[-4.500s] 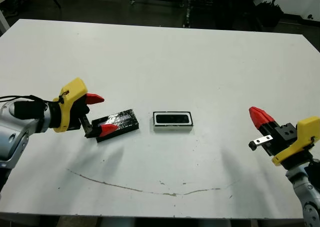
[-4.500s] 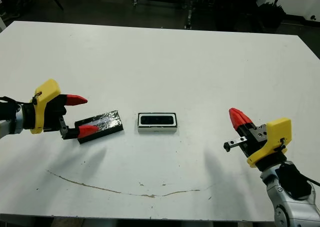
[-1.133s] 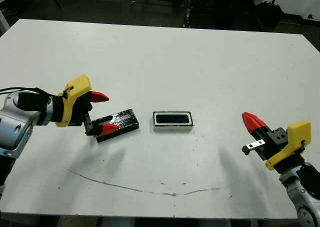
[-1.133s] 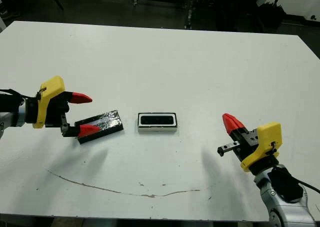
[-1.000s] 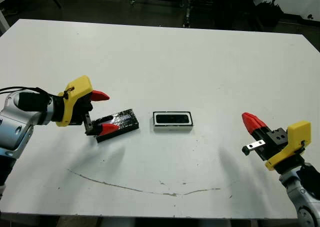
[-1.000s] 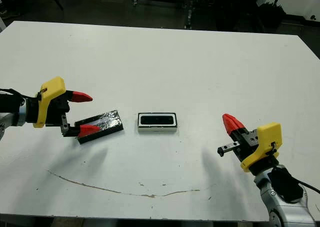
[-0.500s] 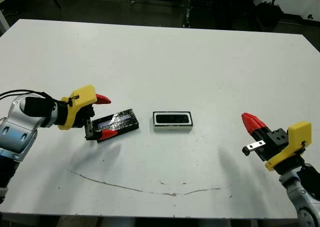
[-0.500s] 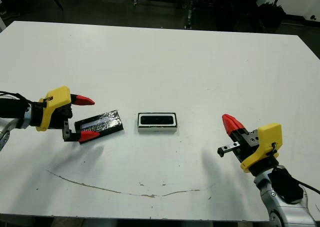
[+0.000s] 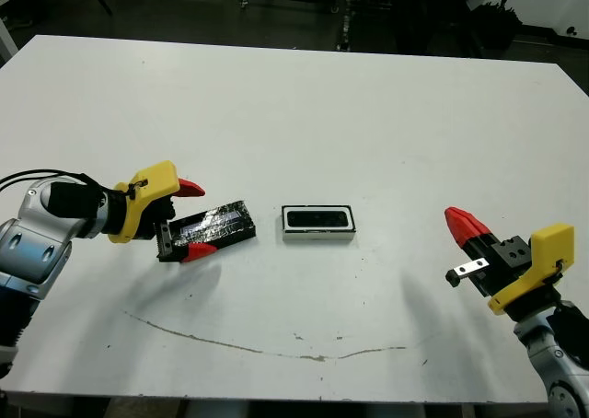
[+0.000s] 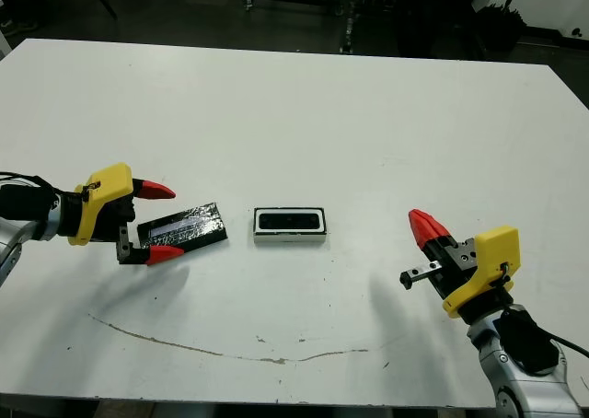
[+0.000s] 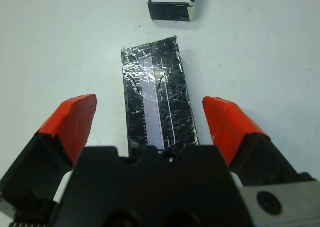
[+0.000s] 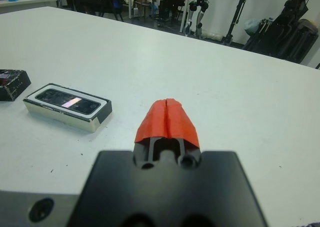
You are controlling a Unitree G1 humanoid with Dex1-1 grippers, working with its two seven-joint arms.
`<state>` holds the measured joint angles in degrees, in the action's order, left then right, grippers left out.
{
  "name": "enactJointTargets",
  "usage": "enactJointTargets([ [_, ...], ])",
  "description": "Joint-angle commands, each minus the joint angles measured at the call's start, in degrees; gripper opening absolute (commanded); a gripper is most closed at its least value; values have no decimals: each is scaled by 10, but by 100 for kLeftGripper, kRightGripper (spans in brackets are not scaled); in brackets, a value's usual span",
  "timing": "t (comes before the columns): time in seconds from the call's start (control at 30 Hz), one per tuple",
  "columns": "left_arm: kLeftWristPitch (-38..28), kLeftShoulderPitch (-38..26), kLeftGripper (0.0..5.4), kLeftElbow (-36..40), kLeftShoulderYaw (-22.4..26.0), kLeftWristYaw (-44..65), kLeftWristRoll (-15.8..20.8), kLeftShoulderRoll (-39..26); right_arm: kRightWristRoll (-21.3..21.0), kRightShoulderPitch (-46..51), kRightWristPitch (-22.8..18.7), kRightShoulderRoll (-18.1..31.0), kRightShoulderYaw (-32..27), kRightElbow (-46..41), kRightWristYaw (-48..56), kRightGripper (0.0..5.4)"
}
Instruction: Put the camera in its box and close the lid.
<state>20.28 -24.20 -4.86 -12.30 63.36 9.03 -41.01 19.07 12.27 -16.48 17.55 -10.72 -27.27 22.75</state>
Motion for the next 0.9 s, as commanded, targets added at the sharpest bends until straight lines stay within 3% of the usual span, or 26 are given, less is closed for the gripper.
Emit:
enactJointTargets([
  [0.03,6,8,540,-12,-3,-2,-8,0,1,6,5,4,-2,-1,0,1],
  [0.13,7,6,540,-12,-10,8,-14,-3,3,6,7,4,-2,1,2,1],
  [0.37,87,-15,540,-9,-25,47,-4,-8,2,5,6,4,-1,0,1,1],
  [0.53,95,-18,540,-8,-27,60,-3,-8,-1,4,-1,5,1,-5,-3,1],
  [0.67,110,-12,505,-4,-15,54,9,-2,2,3,-9,4,1,-8,-7,0],
  [0.9,137,0,398,5,4,29,30,7,-1,0,-2,6,2,-3,-5,0],
])
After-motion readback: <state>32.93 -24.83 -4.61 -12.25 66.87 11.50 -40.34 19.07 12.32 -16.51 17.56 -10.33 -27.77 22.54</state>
